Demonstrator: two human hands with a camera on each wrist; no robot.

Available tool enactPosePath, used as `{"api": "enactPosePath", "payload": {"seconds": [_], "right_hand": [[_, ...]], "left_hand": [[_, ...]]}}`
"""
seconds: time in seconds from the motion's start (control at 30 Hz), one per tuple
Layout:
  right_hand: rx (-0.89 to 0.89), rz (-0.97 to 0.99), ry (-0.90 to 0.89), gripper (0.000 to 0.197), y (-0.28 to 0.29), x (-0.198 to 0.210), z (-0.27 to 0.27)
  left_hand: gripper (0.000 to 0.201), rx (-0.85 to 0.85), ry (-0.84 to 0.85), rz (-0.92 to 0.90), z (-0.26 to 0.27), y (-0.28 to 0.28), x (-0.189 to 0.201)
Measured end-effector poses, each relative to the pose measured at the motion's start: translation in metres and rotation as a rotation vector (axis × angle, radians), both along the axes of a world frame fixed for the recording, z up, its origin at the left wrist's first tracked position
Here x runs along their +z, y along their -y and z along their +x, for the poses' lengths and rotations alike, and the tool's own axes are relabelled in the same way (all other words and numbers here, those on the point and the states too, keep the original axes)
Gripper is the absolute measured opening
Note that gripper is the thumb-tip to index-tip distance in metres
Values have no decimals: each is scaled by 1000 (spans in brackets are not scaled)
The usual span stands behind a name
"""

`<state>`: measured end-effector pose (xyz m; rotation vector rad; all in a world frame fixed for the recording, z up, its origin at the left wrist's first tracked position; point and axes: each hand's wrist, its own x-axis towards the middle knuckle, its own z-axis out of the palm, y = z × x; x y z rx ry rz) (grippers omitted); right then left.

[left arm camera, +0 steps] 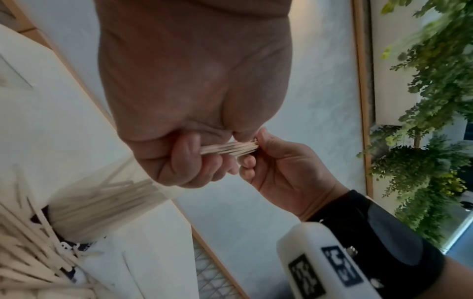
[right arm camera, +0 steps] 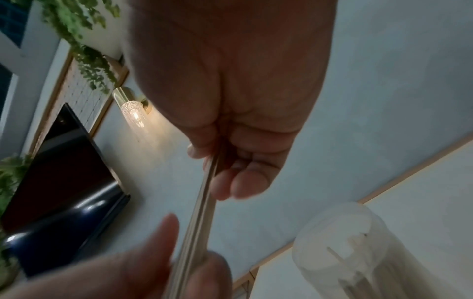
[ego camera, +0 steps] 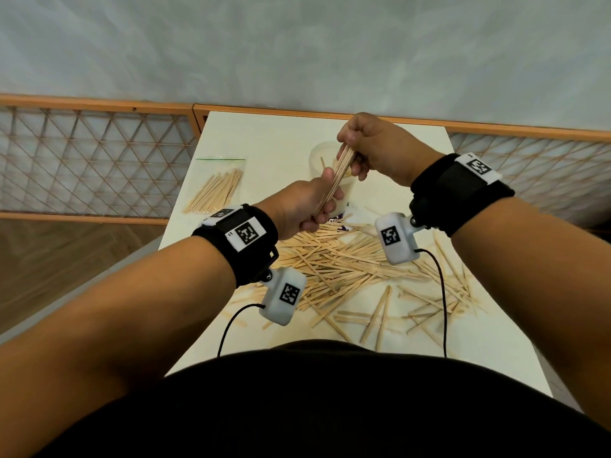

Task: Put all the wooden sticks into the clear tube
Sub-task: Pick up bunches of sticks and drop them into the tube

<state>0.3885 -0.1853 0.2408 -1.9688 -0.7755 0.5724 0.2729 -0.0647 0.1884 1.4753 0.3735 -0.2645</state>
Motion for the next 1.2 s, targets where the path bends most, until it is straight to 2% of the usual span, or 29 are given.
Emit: {"api": "enactPosePath", "payload": {"seconds": [0.13,0.2,0.33,0.43,0.57,0.73,0.9,1.1,1.2], "right_hand": [[55,16,-154,8,11,18,14],[49,-18,-159,12,14,27,22],[26,-130,-10,13,3,38,26],[-43,-193,97,18,-7,47,37],[-133,-269,284,14,-21,50,57],[-60,-488,504,11,-56,14,68],[112,-676,610,15,-83,-42,71],[280,-914,485,26,-90,-89,76],[241,-823,430,23,-87,-81,78]], "left_hand": [[49,-32,-2,27,1,-7,-6],[48,-27,-14,35,4,-13,-7],[48,-18,22,57,12,-19,-7],[51,69,58,153,20,-29,-10],[49,192,-47,240,20,-52,-26],[45,183,-180,243,6,-76,-59],[47,139,-289,328,-6,-96,-88],[48,152,-345,344,-13,-110,-104],[44,139,-354,364,-12,-110,-107]]}}
